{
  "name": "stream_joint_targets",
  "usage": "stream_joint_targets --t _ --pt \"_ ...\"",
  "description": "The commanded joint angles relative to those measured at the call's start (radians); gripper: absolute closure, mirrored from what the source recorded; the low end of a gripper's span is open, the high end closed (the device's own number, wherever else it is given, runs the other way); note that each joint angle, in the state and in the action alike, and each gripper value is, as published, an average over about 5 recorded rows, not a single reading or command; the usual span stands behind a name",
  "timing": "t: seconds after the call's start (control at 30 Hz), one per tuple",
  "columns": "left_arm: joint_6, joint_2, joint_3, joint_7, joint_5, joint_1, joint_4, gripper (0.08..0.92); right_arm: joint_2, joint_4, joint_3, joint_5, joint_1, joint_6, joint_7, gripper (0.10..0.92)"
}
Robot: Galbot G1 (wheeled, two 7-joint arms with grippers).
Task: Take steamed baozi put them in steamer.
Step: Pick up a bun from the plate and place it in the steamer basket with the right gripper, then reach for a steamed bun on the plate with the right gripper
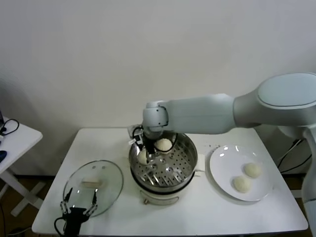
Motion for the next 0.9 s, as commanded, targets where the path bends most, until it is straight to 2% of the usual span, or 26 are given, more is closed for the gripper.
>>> stream_joint_targets --t 0.03,0.2,0.43,0.63,0.9 --pt "0.001 -0.001 0.001 0.001 0.004 0.006 -0.011 0.177 -0.295 0.156 -0.084 0.024 0.290 0.127 -0.196 0.206" --pt "0.002 -0.002 0.004 0.002 0.007 0.010 -0.020 0.177 -0.522 0.256 -0.320 -0.089 0.490 0.237 -0.323 0.203" --pt "0.005 -0.007 0.012 0.004 0.010 0.007 -0.021 0.177 -0.811 0.327 -0.559 -0.348 0.481 0.278 -0.310 0.203" --pt "0.005 -0.008 0.011 0.004 0.018 0.007 -0.018 0.177 -0.943 0.260 -0.394 -0.519 0.191 0.266 -0.273 0.203" --pt "0.007 -0.017 0.007 0.003 0.024 0.007 -0.008 0.177 -0.953 0.119 0.014 -0.639 -0.279 0.249 -0.226 0.203"
